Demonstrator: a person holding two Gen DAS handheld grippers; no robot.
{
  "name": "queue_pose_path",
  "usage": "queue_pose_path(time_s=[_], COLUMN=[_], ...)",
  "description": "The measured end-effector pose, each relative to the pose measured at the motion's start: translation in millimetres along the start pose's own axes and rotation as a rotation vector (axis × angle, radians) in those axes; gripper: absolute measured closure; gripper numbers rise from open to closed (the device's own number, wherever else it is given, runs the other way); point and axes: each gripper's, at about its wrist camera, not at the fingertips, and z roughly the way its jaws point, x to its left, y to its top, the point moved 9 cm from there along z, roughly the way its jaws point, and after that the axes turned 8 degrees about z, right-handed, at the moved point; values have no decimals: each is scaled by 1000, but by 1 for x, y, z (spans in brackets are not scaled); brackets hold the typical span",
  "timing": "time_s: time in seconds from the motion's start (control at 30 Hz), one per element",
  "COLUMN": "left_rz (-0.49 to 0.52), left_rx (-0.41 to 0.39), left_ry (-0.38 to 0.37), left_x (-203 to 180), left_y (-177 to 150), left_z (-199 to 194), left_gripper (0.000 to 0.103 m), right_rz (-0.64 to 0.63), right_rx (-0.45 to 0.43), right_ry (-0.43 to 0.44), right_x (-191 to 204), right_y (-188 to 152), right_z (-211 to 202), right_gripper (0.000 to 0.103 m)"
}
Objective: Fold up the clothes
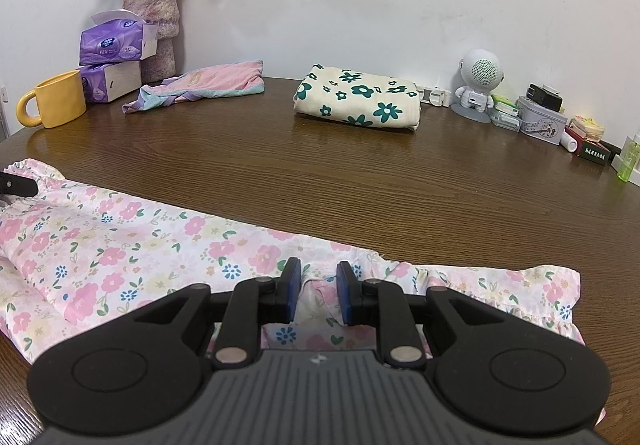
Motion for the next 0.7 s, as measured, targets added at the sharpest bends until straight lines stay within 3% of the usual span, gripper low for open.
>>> queue_pose_path(time_s=[0.7], left_rz=[-20], left_rx=[8], left_ry=[74], left_x=[21], left_y=[-2], left_z=[-4], left_gripper=[95], right_rz=[-1], right_rx=[-1], right_ry=[-1], right_x=[0], right_y=[0], right_z=[0], right_gripper=[85])
